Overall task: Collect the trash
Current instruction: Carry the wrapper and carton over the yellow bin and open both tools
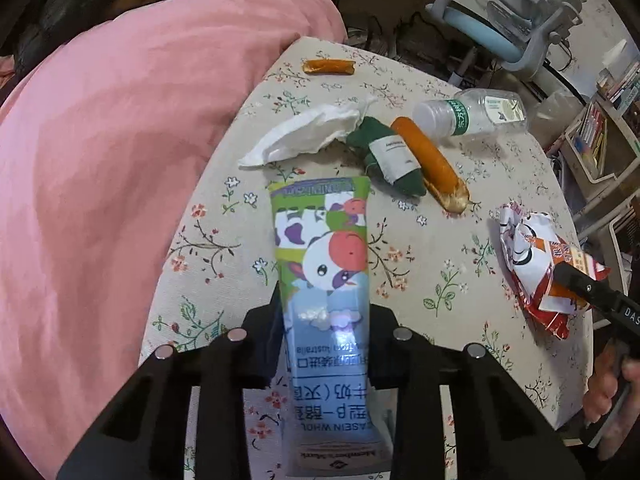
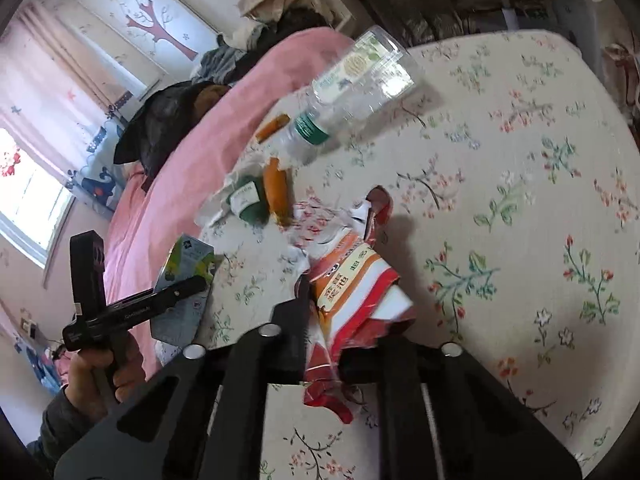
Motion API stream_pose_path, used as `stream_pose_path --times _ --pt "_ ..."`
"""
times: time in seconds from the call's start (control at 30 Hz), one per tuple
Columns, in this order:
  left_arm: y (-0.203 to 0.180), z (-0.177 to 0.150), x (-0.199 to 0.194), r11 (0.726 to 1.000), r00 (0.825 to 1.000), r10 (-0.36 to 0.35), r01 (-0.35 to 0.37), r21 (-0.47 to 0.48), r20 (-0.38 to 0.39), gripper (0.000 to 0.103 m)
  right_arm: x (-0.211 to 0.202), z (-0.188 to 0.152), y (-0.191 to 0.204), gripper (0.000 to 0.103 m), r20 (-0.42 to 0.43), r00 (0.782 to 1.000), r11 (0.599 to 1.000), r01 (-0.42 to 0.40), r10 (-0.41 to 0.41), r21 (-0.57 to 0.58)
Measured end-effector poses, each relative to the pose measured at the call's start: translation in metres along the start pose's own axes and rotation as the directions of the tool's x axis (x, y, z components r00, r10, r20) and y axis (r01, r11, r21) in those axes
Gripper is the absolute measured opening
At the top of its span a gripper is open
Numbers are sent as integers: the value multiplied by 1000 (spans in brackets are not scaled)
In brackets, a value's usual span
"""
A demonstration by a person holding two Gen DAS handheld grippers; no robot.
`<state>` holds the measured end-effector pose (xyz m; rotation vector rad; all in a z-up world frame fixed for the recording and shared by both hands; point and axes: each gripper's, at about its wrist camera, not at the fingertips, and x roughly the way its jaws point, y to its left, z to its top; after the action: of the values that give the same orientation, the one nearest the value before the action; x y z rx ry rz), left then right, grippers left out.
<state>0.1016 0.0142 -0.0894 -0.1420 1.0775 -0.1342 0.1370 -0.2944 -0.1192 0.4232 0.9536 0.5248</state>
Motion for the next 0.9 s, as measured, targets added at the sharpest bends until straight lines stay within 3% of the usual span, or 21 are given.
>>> stream_pose_path --times 0.27,0.5,0.7,0.9 --pt "1 3 -33 997 992 -64 68 -37 113 32 -21 -6 31 6 25 999 996 -40 42 -81" --pt "-5 -11 -52 997 983 -71 76 -20 167 33 -48 -59 71 6 -36 994 979 -111 107 -169" --pt "-12 -25 -56 998 984 -69 70 -1 166 32 -55 -122 105 6 -179 968 943 -216 174 -251" --pt "-20 -41 -61 998 984 -64 59 31 169 32 -44 -188 133 6 -359 924 893 -266 129 -363"
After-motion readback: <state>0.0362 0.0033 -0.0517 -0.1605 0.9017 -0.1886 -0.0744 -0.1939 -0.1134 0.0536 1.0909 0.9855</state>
